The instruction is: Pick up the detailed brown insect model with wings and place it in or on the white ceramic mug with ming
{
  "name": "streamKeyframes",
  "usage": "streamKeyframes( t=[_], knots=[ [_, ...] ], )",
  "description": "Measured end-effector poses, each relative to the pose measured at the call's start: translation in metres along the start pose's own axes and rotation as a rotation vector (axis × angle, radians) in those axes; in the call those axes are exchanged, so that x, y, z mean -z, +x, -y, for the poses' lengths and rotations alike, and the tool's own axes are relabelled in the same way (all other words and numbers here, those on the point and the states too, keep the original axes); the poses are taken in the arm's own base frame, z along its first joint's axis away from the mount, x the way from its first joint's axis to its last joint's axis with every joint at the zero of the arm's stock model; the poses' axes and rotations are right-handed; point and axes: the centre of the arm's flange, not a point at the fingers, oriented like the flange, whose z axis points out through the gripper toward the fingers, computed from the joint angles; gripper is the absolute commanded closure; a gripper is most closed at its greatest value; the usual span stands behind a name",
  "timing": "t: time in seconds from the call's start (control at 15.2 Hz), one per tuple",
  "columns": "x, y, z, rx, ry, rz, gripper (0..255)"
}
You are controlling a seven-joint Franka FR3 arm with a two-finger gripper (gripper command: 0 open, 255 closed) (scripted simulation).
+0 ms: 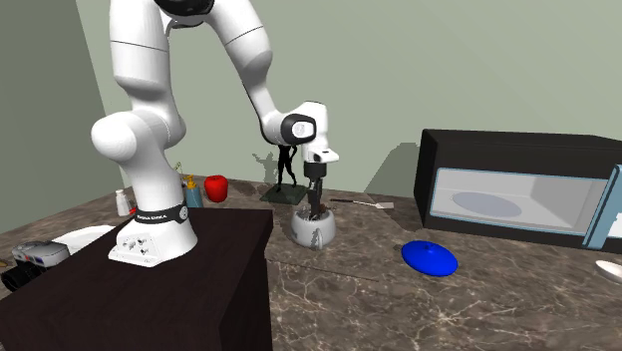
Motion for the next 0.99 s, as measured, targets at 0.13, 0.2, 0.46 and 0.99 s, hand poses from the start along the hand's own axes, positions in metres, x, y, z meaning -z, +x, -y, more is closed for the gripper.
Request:
streamKeyframes(
  t=[0.13,0.2,0.46,0.99],
  knots=[
    [-0.0077,-0.0005,0.0000,-0.001,0.000,-0.001,255],
    [-0.0087,-0.0007,0.0002,-0.001,0.001,-0.002,255],
    [-0.0102,-0.0007,0.0006,0.000,0.001,-0.001,255],
    [-0.0105,-0.0007,0.0004,0.000,0.000,0.000,0]
  ],
)
